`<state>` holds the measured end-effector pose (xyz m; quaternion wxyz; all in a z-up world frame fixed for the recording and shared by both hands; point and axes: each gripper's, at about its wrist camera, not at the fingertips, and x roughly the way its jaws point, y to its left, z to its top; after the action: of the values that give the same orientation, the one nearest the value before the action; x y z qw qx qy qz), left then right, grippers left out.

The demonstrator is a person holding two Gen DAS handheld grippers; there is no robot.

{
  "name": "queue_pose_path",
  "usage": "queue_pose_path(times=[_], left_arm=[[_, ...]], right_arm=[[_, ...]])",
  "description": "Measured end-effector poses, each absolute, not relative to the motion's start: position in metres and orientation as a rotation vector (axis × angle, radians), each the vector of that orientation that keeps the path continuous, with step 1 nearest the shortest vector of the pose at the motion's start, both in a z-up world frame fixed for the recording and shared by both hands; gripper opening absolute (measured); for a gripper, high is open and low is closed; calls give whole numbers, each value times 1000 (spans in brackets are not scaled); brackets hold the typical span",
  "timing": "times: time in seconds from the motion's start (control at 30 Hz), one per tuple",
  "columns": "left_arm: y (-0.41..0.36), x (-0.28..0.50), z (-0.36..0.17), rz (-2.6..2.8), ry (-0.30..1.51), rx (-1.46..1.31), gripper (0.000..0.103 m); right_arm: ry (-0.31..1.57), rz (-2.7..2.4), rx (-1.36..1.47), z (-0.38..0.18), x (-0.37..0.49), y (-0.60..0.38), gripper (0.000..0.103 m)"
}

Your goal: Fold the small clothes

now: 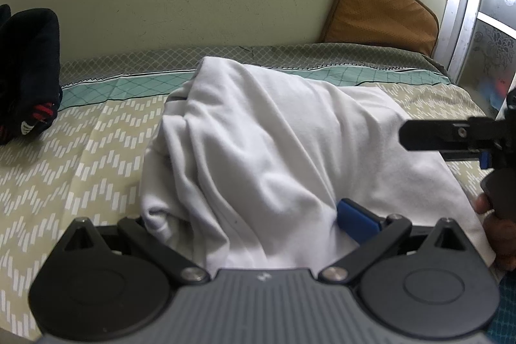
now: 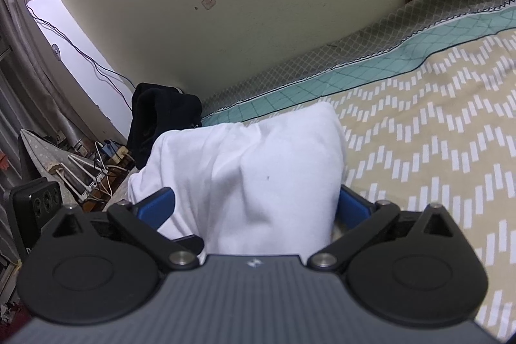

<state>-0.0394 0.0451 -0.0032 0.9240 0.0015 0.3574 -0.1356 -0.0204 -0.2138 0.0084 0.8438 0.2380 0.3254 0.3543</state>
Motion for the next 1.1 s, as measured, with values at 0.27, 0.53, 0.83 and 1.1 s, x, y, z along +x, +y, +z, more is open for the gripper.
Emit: queue_pose_path(times=[0.27,0.53,0.83,1.1], left_arm=[[48,-45,-2,-278,727,-29,103],[51,-47,-1,-275,725,-41,103],[48,-47,-1,-273,730,-30,103],[49,-45,-1,-278,737,-19,103]], right_arm=[[670,739,488,9,-58,-226,103],[659,731,486,8,-65,-228,103],[659,727,480,8,-67,-228,103],[679,717,487,10,-62,-225,103]])
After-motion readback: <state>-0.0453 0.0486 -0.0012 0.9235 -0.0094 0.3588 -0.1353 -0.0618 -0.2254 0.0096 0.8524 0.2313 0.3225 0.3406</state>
